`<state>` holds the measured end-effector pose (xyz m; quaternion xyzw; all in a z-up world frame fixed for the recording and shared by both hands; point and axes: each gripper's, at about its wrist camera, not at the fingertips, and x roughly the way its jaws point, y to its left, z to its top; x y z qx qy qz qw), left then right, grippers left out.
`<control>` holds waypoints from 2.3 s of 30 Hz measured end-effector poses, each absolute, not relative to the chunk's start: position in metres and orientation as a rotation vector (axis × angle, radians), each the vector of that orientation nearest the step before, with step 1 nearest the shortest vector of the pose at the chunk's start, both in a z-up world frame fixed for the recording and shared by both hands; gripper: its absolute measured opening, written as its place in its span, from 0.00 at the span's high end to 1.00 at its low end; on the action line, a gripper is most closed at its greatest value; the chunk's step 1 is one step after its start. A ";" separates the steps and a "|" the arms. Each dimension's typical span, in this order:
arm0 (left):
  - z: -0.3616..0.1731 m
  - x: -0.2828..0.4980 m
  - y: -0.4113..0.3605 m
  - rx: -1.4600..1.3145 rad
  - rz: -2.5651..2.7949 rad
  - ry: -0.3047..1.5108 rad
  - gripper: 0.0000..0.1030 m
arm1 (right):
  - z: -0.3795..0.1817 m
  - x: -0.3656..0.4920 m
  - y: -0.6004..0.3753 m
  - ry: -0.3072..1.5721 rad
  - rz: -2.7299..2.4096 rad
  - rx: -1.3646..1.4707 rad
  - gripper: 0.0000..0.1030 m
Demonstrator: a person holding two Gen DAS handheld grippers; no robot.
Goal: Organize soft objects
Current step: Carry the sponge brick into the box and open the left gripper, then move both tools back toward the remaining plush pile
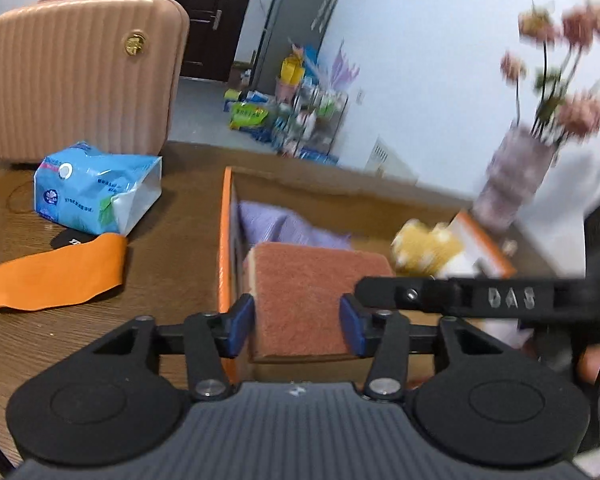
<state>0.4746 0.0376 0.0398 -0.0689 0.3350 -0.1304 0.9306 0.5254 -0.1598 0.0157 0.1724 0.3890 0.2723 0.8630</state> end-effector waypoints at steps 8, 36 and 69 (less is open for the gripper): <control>0.050 0.444 0.042 -0.061 -0.281 0.588 0.25 | 0.013 0.515 -0.160 0.802 0.584 0.304 0.55; 0.059 0.243 -0.019 0.031 -0.314 0.454 0.08 | 0.033 0.252 -0.340 0.480 0.227 0.314 0.37; 0.023 0.434 -0.163 0.023 -0.502 0.683 0.24 | -0.059 0.407 -0.371 0.688 0.326 0.573 0.45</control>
